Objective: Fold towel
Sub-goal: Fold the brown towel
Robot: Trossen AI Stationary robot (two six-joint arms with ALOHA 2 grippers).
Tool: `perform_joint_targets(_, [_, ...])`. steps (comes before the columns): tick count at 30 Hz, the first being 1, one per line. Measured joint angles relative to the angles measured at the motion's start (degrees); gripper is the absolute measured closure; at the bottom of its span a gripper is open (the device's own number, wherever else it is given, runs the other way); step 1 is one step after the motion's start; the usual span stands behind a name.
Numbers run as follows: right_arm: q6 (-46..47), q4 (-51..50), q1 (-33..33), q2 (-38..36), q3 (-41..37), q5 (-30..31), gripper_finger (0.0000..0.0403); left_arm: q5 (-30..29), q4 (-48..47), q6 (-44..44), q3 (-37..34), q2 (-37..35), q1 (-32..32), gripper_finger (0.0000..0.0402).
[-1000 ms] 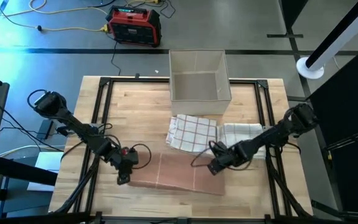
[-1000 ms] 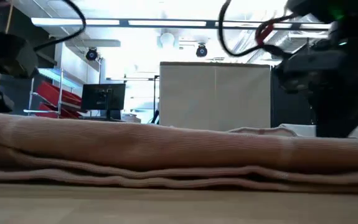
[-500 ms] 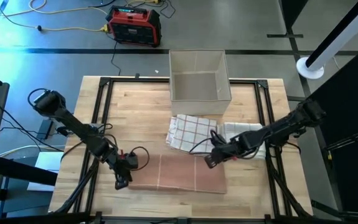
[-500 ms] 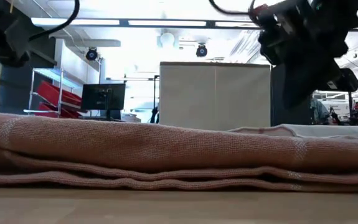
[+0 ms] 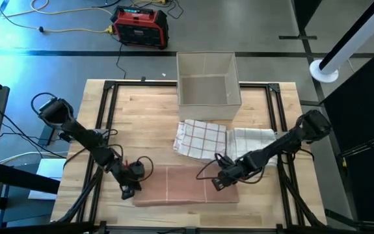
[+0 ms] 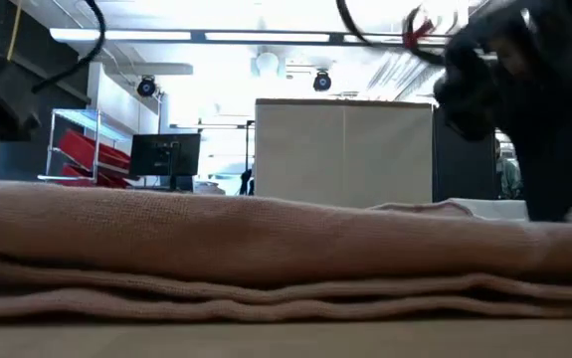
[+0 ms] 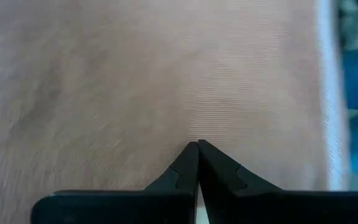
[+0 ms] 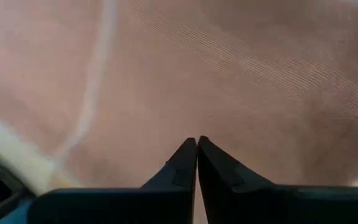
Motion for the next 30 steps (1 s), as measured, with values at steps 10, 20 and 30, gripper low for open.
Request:
perform_joint_targets(10, [-5.48,-27.58,-0.13,-0.66,22.45,13.11,0.0403,-2.50,-11.74,2.97,1.35,-7.84,2.49,0.0401])
perform_joint_targets(20, [-1.88,-44.58,-0.13,-0.68,36.37,15.39,0.0403,-10.04,-38.29,9.40,12.29,-21.98,2.85,0.0401])
perform_joint_targets(30, [1.16,-51.33,0.40,-0.66,35.23,7.31,0.0403,-8.14,-48.16,8.96,16.93,-26.63,1.98,0.0401])
